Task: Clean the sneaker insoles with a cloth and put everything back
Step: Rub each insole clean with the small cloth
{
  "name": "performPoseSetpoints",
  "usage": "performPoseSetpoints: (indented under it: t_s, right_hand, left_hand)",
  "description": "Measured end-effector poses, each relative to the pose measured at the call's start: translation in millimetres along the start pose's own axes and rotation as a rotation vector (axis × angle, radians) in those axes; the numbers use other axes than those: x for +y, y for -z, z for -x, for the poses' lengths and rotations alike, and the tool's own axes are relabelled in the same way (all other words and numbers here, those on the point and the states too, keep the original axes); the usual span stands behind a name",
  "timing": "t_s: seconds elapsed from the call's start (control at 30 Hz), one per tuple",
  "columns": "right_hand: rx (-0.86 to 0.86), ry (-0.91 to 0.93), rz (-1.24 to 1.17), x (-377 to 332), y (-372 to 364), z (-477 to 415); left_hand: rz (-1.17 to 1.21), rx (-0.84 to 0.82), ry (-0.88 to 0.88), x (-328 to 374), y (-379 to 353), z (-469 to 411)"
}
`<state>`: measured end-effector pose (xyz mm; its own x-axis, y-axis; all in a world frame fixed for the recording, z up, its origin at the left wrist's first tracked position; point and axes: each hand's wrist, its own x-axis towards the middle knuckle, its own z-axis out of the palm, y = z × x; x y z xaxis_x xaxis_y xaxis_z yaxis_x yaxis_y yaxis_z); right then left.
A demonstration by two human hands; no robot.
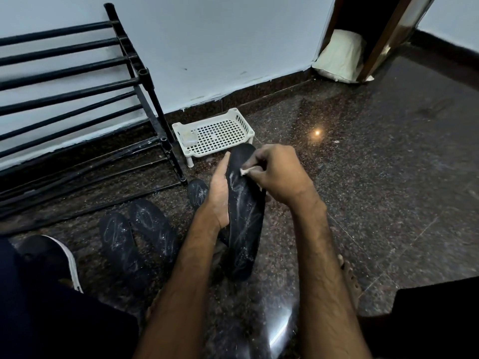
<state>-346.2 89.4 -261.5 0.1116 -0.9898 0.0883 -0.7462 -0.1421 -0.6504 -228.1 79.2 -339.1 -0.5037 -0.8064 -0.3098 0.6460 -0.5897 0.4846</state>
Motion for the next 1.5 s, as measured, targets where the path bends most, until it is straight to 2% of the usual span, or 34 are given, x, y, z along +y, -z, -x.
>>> performPoseSetpoints:
  t_s: [0.07,0.13,0.17,0.23,0.3,0.33,0.43,0.5,0.63,0.8,0.9,1.23,1.33,1.5]
  right_hand:
    - [0.158,-0.044,0.070,4.8,0.3,-1.7]
    - [0.288,-0.005,0.106,-2.3,-3.2,-4.2]
    - [0.285,0.030,0.098,-6.9,-5.8,-5.5]
    - [0.150,0.066,0.046,-8.5,-8.0,-4.9]
    - [0.019,0.000,0.025,-2.3,-3.3,-0.9]
    - [0.039,-0.054,0.041,3.4,0.2,0.5]
    - [0.336,-0.147,0.101,19.5,10.6,1.4]
    - [0.468,-0.161,0.028,25.3,13.7,0.1]
    - [0.367,-0.182,-0.335,26.9,11.0,3.4]
    - [0.279,-0.157,-0.529,33.3,7.3,9.6]
    - [0.223,-0.148,-0.554,37.0,8.8,11.6]
    - [0.193,-0.160,-0.648,40.8,6.7,13.5]
    - [0.234,-0.151,-0.660,40.7,4.2,12.8]
    - [0.452,-0.215,-0.707,37.9,-5.5,7.8]
  left_hand:
    - [-0.024,0.002,0.007,-2.3,-1.4,-0.2]
    - [0.007,-0.034,-0.002,-4.8,-3.3,-1.0]
    - [0.027,-0.052,-0.006,-4.5,-3.9,-1.1]
    - [0.007,-0.025,-0.012,-3.0,-2.1,-0.3]
    - [-0.032,-0.016,-0.009,-0.8,2.7,-0.1]
    - [-0.048,-0.018,-0.013,-0.2,3.4,0.6]
    - [-0.062,-0.017,-0.016,-0.2,-1.8,3.0]
    - [-0.084,-0.017,-0.016,-2.0,-7.0,4.3]
    - [-0.066,-0.022,-0.054,-3.6,-10.8,5.6]
    - [-0.076,-0.036,-0.065,0.0,-11.5,8.5]
    - [-0.092,-0.030,-0.076,0.9,-12.5,8.7]
    - [-0.112,-0.056,-0.072,-1.1,-11.2,9.6]
    - [-0.102,-0.051,-0.076,-1.0,-13.0,11.3]
    - [-0.095,-0.086,-0.079,-1.9,-13.2,11.3]
